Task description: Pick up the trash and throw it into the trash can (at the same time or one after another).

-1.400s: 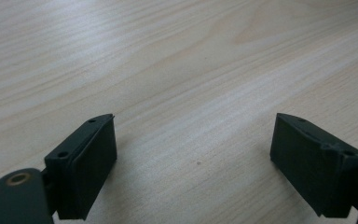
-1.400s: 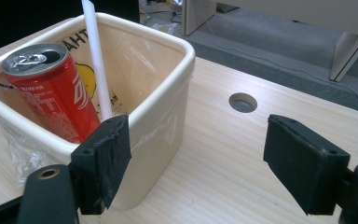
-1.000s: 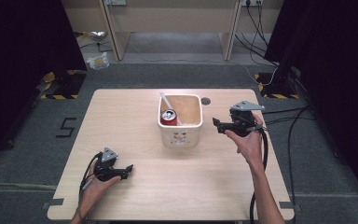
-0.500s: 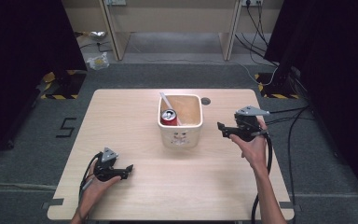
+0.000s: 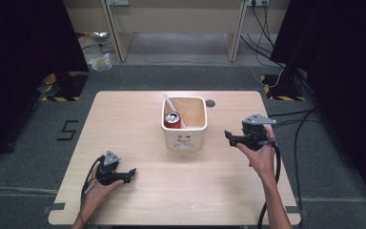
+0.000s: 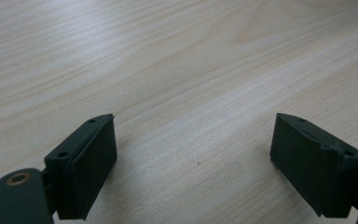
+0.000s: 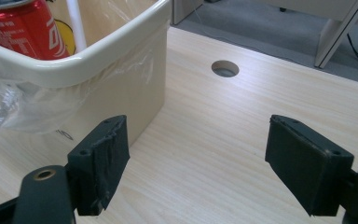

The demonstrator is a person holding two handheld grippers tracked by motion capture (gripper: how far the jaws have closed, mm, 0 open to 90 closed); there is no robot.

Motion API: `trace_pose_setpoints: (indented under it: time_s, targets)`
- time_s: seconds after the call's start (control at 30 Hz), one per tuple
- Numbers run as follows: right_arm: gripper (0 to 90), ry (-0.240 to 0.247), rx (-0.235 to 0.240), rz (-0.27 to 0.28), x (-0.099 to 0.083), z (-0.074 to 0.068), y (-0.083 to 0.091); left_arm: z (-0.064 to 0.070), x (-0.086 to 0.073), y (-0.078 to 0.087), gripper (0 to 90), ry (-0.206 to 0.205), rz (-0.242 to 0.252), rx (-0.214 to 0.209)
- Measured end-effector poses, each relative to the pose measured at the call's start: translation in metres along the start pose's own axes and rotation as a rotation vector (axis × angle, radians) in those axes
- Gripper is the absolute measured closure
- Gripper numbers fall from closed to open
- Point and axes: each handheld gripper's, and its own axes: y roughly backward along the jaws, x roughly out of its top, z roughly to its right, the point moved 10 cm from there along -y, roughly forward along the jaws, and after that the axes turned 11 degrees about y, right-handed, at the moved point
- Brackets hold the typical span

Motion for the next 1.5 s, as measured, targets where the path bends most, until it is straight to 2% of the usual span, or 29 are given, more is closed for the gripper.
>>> trace_pose_setpoints:
  time_s: [0.83, 1.23, 1.5]
  targets:
    - [21.2, 0.017, 0.045, 0.020, -0.016, -0.026, 0.001, 0.000, 0.000, 0.000, 13.6, 0.000, 0.000, 0.000]
    - [20.7, 0.023, 0.048, 0.024, -0.022, -0.031, 0.005, 0.000, 0.000, 0.000, 13.6, 0.000, 0.000, 0.000]
    - [20.7, 0.031, 0.056, -0.006, -0.035, -0.034, 0.005, 0.000, 0.000, 0.000, 13.6, 0.000, 0.000, 0.000]
